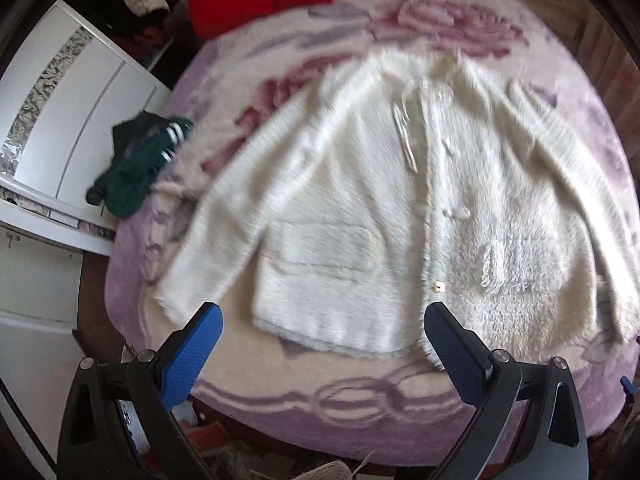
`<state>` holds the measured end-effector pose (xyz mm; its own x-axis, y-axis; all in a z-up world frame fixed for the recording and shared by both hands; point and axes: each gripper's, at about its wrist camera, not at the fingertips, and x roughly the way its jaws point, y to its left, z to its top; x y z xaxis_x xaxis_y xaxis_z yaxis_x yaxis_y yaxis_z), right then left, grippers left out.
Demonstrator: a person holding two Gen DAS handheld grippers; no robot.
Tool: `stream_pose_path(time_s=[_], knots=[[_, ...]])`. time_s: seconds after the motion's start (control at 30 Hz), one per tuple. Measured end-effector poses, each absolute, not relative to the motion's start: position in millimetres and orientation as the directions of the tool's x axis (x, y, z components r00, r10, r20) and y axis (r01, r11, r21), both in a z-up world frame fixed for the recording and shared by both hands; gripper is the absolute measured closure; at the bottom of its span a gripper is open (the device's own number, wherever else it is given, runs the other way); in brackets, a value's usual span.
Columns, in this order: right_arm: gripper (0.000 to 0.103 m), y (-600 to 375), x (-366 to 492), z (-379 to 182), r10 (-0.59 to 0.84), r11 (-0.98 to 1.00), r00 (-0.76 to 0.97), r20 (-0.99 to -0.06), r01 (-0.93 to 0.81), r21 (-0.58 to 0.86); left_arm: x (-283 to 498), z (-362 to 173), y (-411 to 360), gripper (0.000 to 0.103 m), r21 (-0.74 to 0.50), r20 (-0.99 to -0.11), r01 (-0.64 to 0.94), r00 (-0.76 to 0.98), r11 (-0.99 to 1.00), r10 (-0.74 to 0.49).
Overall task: Fold large clothes
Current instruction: 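Reach both tools down to the cardigan's sleeves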
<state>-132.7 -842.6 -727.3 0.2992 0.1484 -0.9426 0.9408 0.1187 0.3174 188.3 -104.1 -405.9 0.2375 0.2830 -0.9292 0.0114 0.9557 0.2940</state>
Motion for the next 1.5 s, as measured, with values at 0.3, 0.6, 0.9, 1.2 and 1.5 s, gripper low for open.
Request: stream_pose_path(time_s=[0.3,0.6,0.9,1.2,1.5], knots=[[0.058,-892.5,-102.0,-839.8,0.185,0.005,0.445,-0.876,0.891,0.454,232.2,-461.1,-208.5,0.000,0.323,-0.925,0.131,0.253,0.937,0.284],[0.092,-941.2,-43.5,-746.7,0.064,0.256,0.560,-0.826,0.791,0.556,288.3,-479.9,-297.0,0.000,0.220,-0.945,0.231,0.293,0.948,0.148],[0.082,-971.9,-16.5,-756.3,0.151,0.356,0.476,-0.867,0.791,0.497,335.3,-509.8,-322.9,0.000,0.176,-0.959,0.181,0.254,0.968,0.127],[0.029,-943.2,-52.8,-878.0,0.276,-0.025,0.550,-0.788,0.824,0.566,338.1,-527.6,-296.7,0.000,0.229,-0.953,0.171,0.239,0.958,0.185],[0.090,-922.6,22.9,-763.3,0.073,0.169,0.557,-0.828,0.811,0.560,332.3,-510.3,-212.0,0.000,0.234,-0.940,0.038,0.266,0.972,0.216]])
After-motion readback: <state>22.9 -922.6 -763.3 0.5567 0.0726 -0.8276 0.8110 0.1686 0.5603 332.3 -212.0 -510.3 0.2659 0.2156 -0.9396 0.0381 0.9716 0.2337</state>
